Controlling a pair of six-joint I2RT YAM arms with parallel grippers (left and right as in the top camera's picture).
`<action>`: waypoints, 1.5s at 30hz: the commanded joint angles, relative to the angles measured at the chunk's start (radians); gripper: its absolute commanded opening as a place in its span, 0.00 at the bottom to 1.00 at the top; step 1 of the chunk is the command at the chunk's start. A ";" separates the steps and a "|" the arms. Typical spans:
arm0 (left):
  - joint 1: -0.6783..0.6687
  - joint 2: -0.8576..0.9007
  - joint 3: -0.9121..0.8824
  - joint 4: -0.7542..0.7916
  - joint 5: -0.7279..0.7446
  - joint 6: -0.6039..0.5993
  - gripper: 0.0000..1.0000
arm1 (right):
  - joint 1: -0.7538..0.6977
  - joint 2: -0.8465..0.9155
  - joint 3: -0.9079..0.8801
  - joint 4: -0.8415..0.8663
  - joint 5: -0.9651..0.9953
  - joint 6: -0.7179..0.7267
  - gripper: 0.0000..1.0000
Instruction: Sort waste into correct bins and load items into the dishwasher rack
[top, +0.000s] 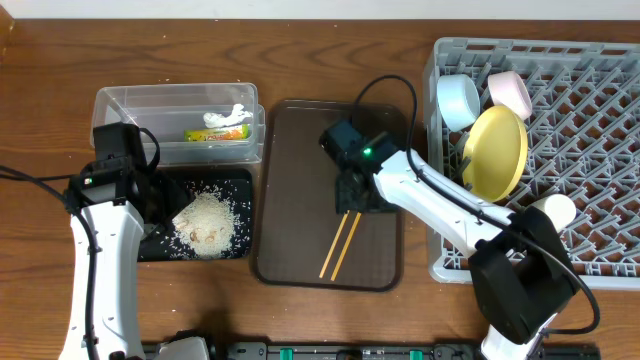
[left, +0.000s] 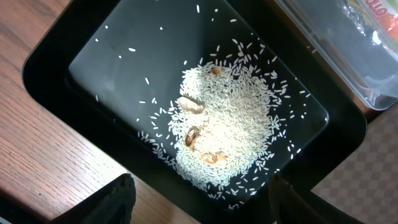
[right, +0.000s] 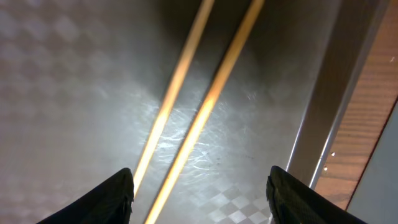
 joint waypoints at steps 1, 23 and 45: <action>0.005 -0.004 0.001 -0.003 -0.005 -0.001 0.71 | 0.011 0.009 -0.056 0.022 0.012 0.039 0.66; 0.005 -0.004 0.001 -0.003 -0.005 -0.001 0.72 | 0.013 0.009 -0.264 0.266 -0.054 0.038 0.30; 0.005 -0.004 0.001 -0.006 -0.005 -0.001 0.71 | -0.151 -0.240 -0.100 0.113 -0.054 -0.278 0.01</action>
